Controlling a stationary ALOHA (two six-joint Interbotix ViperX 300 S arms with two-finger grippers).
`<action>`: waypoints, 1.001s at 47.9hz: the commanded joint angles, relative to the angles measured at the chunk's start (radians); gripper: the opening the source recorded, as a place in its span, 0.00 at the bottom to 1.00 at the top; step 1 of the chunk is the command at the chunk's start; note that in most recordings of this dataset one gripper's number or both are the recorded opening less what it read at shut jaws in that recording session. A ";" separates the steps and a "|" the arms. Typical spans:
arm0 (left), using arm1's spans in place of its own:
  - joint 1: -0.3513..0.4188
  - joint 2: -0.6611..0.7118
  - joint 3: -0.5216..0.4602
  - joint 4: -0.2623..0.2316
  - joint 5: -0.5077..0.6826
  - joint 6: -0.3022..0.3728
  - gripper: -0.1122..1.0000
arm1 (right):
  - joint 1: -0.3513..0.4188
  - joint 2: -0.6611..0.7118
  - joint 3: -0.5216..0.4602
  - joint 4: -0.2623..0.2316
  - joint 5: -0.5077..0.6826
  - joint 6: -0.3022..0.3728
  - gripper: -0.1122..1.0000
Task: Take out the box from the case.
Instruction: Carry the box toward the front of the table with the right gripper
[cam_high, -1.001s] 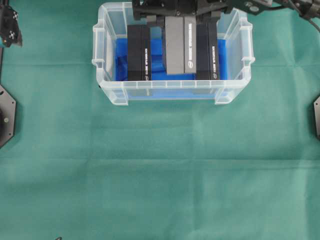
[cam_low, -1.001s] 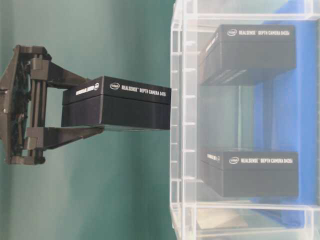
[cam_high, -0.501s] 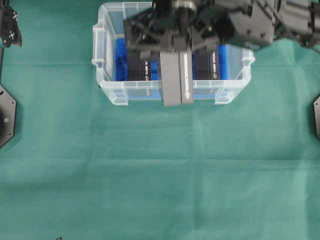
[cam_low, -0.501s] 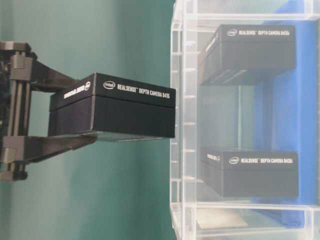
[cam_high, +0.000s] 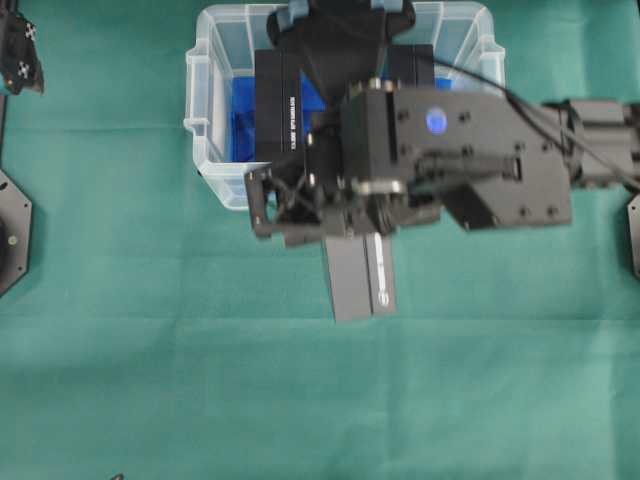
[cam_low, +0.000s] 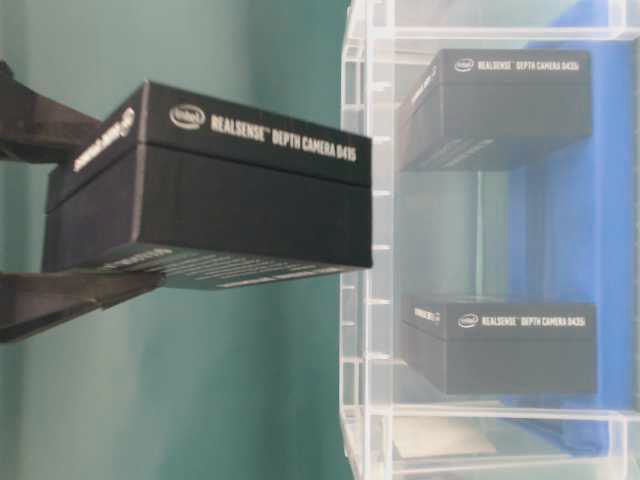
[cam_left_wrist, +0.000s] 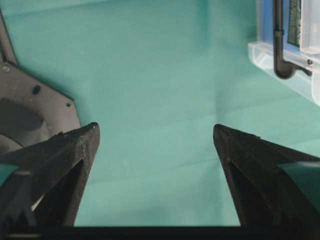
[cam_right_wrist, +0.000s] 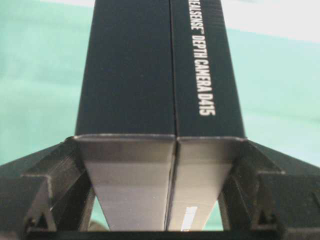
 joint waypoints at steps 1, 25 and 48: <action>0.005 -0.003 -0.009 0.002 -0.003 -0.002 0.96 | 0.029 -0.035 -0.029 -0.005 0.002 0.020 0.70; 0.005 -0.005 -0.009 0.000 -0.003 -0.002 0.96 | 0.144 -0.031 -0.029 0.000 -0.002 0.160 0.70; 0.005 -0.005 -0.009 0.000 -0.003 -0.002 0.96 | 0.144 -0.025 -0.025 -0.002 0.002 0.158 0.70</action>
